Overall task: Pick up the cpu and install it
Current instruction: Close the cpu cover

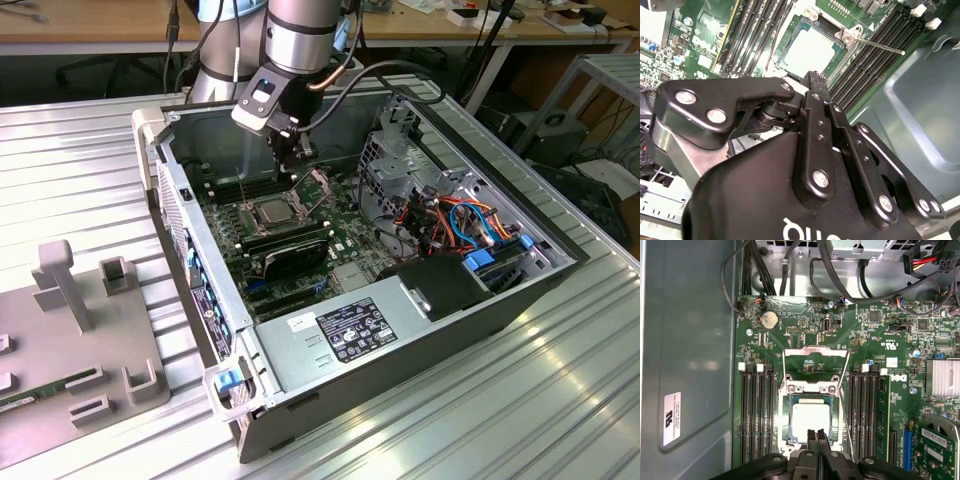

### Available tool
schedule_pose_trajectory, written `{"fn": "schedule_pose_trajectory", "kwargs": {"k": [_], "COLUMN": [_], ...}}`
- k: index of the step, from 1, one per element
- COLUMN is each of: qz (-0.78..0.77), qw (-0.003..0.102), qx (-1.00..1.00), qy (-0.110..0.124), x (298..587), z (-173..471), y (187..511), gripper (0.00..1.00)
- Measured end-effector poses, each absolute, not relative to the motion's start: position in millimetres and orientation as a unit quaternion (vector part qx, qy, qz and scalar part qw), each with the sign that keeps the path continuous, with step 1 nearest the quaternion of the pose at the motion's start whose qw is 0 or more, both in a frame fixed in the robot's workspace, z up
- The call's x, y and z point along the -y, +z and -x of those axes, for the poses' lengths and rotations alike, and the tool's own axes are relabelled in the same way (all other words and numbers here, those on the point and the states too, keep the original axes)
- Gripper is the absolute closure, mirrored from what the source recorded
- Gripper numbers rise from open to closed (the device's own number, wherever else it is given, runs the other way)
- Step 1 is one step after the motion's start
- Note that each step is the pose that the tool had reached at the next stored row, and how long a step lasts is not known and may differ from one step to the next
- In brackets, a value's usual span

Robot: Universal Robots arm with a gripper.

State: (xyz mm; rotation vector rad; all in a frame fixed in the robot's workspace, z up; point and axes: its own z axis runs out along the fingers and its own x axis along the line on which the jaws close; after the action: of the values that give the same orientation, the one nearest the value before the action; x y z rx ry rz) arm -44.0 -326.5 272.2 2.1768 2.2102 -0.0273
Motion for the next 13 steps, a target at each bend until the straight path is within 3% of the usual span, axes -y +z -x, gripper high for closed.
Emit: {"fn": "schedule_pose_trajectory", "kwargs": {"k": [13], "qz": [-0.702], "qw": [0.02], "qx": [-0.712], "qy": [-0.009], "x": [327], "z": [18], "y": [272], "gripper": [0.89]}}
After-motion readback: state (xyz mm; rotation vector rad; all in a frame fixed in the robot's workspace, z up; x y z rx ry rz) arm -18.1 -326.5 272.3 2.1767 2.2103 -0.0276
